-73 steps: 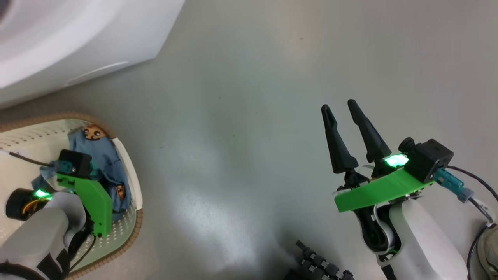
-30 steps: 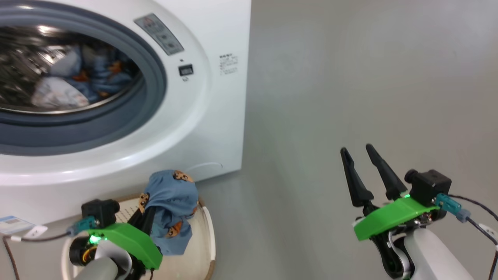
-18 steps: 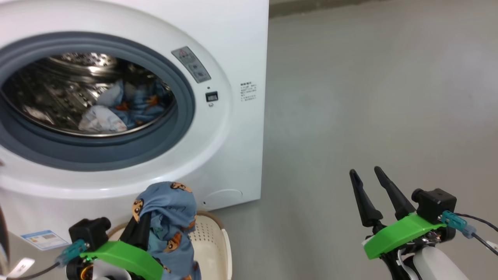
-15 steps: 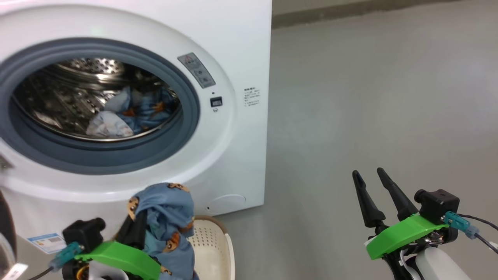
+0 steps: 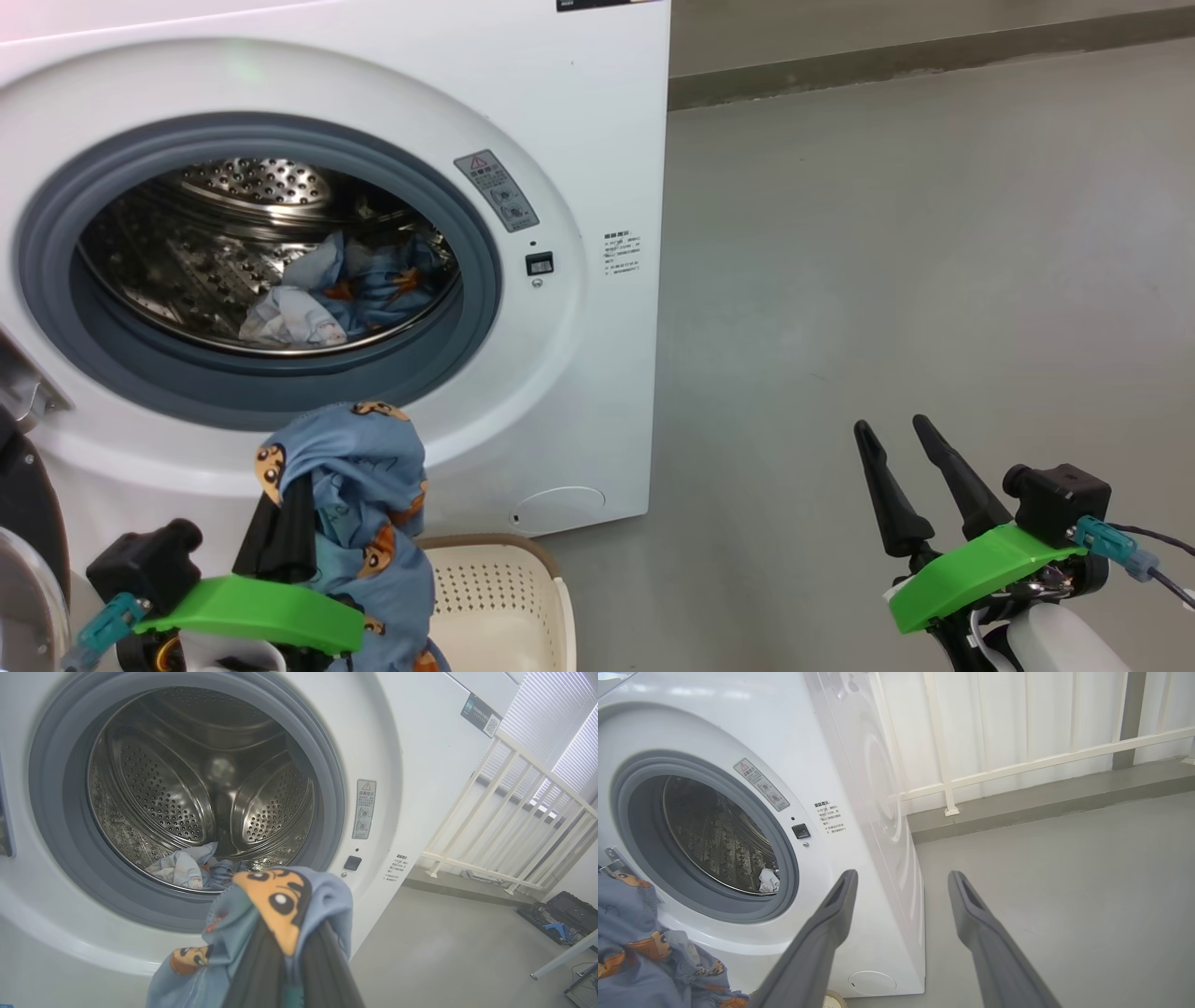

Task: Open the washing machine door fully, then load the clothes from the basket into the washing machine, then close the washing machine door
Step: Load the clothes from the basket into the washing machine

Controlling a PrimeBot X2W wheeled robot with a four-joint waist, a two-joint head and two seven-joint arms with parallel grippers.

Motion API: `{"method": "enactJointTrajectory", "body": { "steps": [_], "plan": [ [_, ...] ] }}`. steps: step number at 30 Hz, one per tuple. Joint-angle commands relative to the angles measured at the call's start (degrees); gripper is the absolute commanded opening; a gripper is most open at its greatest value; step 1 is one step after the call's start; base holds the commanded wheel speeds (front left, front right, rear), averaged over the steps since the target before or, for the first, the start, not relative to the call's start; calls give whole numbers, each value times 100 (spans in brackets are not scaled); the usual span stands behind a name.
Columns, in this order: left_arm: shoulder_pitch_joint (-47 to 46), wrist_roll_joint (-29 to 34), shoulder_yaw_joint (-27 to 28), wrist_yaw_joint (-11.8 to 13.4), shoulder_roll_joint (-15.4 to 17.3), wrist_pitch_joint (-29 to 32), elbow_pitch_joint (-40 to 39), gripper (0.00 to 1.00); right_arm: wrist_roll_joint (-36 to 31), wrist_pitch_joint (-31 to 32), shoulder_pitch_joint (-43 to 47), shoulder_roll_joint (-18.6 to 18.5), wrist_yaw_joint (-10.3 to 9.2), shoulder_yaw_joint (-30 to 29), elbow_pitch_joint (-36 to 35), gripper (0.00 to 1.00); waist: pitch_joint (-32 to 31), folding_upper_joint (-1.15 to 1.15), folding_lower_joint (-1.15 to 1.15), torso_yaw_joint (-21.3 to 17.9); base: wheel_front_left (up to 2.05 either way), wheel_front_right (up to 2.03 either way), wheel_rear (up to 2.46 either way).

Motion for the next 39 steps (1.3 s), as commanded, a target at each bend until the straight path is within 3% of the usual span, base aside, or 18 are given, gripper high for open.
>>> {"method": "enactJointTrajectory", "body": {
  "steps": [1, 19, 30, 39],
  "plan": [
    [-184, 55, 251, 35, 116, -60, -130, 0, 44, -47, -79, -75, 32, 147, -114, 100, 4, 0, 0, -6, 0, 0, 0],
    [-1947, 318, 643, -184, 225, -59, 997, 0, -12, -47, -266, -110, 32, 302, -163, 100, 699, 0, 0, -272, 0, 0, 0],
    [-3817, 541, 722, -554, 673, -50, 3133, 0, -404, -47, -647, 305, 32, 67, -528, 100, 2202, 0, 0, -885, 0, 0, 0],
    [-5086, 699, 699, -818, 1144, -52, 4279, 0, -600, -47, -705, 634, 32, -108, -840, 100, 3191, 0, 0, -1317, 0, 0, 0]
  ]
}}
